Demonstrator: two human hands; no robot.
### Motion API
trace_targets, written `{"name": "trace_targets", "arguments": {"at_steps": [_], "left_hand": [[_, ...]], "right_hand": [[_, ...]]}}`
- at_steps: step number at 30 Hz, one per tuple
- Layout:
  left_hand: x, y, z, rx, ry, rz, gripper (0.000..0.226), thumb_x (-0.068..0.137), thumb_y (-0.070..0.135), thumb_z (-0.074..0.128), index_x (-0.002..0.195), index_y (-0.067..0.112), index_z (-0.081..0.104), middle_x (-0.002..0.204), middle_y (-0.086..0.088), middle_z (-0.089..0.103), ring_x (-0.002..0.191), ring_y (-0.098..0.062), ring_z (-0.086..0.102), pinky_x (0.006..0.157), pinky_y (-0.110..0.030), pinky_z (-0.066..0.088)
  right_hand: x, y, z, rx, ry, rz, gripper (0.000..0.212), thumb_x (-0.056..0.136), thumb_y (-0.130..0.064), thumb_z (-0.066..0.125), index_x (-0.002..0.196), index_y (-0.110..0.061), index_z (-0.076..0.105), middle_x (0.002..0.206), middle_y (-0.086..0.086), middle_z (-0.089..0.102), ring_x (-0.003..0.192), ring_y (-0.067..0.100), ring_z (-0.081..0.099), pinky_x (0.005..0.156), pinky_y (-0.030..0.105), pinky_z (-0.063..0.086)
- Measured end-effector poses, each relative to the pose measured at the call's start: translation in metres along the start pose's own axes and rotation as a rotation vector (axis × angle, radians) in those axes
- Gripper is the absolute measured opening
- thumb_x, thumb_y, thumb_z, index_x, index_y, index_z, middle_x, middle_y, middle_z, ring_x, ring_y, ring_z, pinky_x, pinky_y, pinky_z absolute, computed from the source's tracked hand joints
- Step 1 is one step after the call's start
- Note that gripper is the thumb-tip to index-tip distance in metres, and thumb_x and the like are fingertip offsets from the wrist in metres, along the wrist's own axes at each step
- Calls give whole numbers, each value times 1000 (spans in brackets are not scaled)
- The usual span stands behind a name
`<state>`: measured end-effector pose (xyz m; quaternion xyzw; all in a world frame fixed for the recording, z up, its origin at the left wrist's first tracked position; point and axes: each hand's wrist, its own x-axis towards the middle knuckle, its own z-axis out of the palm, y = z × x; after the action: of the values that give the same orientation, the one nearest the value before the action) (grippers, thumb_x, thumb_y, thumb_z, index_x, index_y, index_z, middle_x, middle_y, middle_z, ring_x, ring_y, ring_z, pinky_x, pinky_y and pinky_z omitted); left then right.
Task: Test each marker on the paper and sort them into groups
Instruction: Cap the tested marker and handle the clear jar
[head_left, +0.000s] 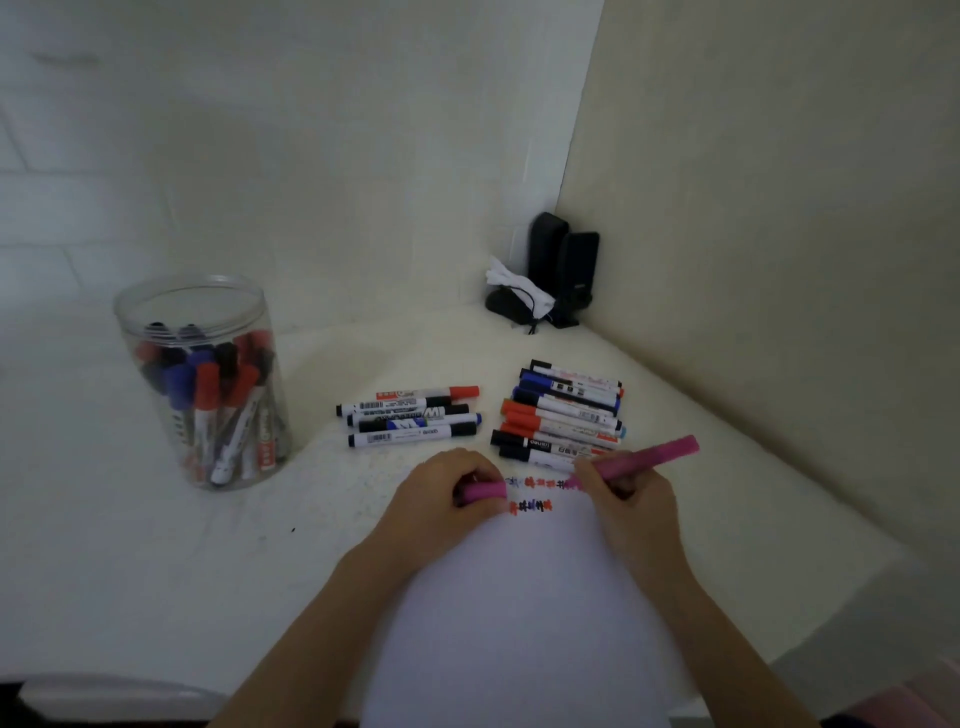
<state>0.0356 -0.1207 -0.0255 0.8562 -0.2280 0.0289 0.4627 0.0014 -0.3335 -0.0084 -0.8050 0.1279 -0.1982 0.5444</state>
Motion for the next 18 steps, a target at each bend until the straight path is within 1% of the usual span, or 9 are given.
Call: {"name": "trace_targets", "arguments": {"at_steps": [2,3,6,9,11,12,14,16,18], "left_hand": [[1,7,-3,-74,23,-22,19,80,25,74,95,32,64,93,16,63,86,-1,59,76,-11,46],[0,10,-5,-104,48,-27,19,81,24,74,97,29,65,95,14,64,86,-1,59,75,-10,46],[-8,16,-13,-169,147,-20,21,82,21,74,99,29,65,99,15,64,87,1,58,76,-10,46],[-24,9,-17,-177,181,-53,22,81,18,74,93,34,65,97,18,65,87,3,58,77,-5,42],[-31,4,-21,-206,180,-80,22,82,19,73,93,37,66,96,19,66,89,3,60,80,-7,44],[-32,1,-22,-239,184,-99,21,84,21,72,95,38,67,97,19,67,91,3,61,81,-9,45],[-32,-2,-25,-261,198,-124,20,87,23,68,103,35,68,101,21,67,97,6,60,85,-7,44],[-32,-3,-27,-252,200,-127,25,89,23,65,113,31,67,106,20,65,101,8,58,87,-5,41],[-33,-2,-28,-272,194,-114,28,89,18,65,115,30,65,105,21,64,98,11,57,85,-3,41]], "right_hand": [[-1,-9,-1,65,2,32,10,86,-23,72,83,-14,70,70,0,70,60,10,61,58,27,47],[-3,-14,-2,98,-4,43,9,86,-21,71,85,-13,70,70,2,69,60,14,59,54,27,47],[-11,-29,1,256,-78,115,10,88,-16,70,91,-7,68,65,8,55,56,15,46,44,22,38],[-26,-43,12,320,-180,218,14,88,-20,69,94,-7,69,70,6,55,62,12,47,47,20,36],[-37,-50,22,350,-225,264,21,91,-30,65,93,-9,69,68,2,58,61,8,51,47,19,35],[-41,-52,27,382,-240,280,25,94,-33,61,93,-10,70,67,1,59,59,7,52,46,19,33],[-48,-56,32,426,-258,299,29,96,-34,56,93,-9,70,67,1,60,58,7,52,45,19,30],[-51,-59,36,396,-262,293,27,97,-30,55,91,-8,69,68,3,61,62,11,51,48,21,30],[-54,-61,38,378,-262,289,23,97,-28,56,86,-10,67,69,4,62,65,13,52,50,22,31]]}}
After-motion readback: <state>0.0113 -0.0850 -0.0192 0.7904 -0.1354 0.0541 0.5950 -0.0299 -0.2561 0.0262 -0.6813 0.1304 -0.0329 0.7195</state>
